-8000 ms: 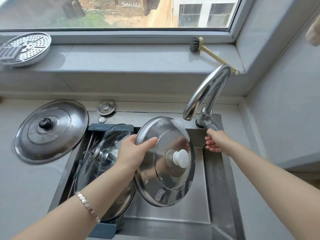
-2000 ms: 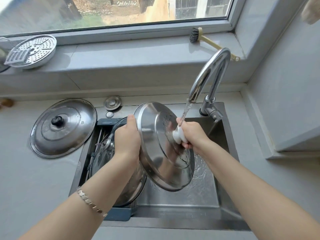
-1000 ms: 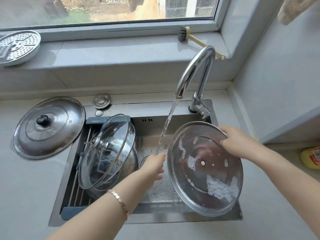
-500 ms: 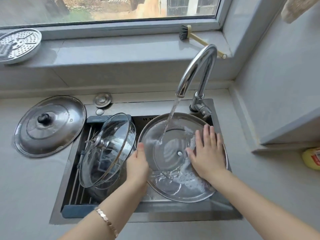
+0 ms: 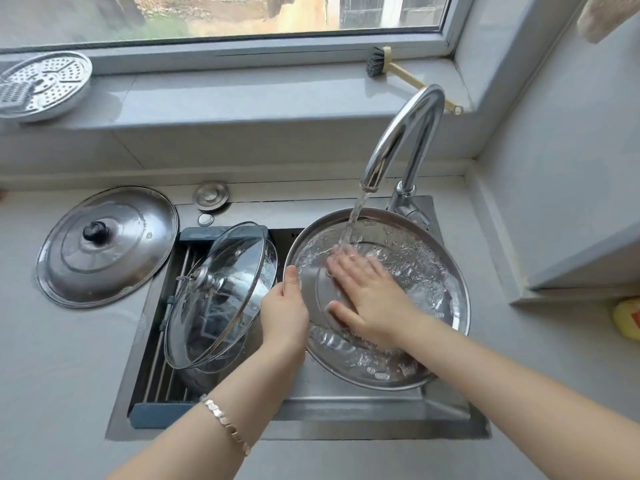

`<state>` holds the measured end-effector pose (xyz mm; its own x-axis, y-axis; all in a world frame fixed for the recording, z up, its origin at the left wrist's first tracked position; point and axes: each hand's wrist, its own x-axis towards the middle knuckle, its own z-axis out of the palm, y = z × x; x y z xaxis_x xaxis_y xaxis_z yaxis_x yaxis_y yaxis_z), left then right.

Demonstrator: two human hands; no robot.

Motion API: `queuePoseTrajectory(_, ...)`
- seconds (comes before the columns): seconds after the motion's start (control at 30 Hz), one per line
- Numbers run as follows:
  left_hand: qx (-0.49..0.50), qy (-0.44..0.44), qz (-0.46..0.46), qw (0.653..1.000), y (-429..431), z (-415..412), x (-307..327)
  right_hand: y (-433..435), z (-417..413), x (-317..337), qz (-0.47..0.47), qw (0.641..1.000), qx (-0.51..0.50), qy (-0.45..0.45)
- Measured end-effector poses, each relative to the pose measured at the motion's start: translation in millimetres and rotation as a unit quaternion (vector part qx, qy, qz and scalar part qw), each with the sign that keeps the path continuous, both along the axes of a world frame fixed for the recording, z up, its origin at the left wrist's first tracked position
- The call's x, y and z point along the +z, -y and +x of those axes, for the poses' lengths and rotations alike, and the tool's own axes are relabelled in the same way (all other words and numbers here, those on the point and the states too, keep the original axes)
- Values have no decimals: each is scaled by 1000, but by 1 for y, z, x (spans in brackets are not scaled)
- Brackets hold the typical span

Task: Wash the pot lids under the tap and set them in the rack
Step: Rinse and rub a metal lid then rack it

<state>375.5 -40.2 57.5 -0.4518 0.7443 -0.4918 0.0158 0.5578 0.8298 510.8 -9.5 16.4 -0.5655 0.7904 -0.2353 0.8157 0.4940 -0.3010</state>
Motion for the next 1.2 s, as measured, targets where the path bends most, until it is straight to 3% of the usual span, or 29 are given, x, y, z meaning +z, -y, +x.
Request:
queuePoseTrajectory(0.07,8,5,3,1000,-3,-2,2,10,-13,6,-5,994,102,-49)
queuePoseTrajectory(0.13,10,14,-5,1000,-2,-4,3,3,-17,11,12,992,117,-55)
queuePoseTrajectory(0.37,4,-51,-19,999,-2,-8,17,-43,9,-2,39,986,-157,-31)
queuePoseTrajectory(0.5,-8,-108,18,994,-10,-16,25,-29,18,-9,33,974,-219,-40)
queuePoseTrajectory(0.67,-50,-182,69,980,-19,-15,35,1,19,-11,-98,953,-280,-62)
queuePoseTrajectory(0.8,-150,-316,99,931,-34,-15,56,24,26,-7,-171,933,-273,-158)
queuePoseTrajectory(0.93,-270,-451,67,848,-43,6,79,33,17,-9,-161,939,-268,-144)
queuePoseTrajectory(1.07,-307,-541,31,783,-51,14,87,35,9,-6,-156,933,-292,-139)
queuePoseTrajectory(1.13,-303,-560,22,771,-52,7,86,35,7,-5,-163,937,-287,-115)
queuePoseTrajectory(1.2,-284,-544,17,789,-50,-1,84,35,4,-3,-171,934,-290,-118)
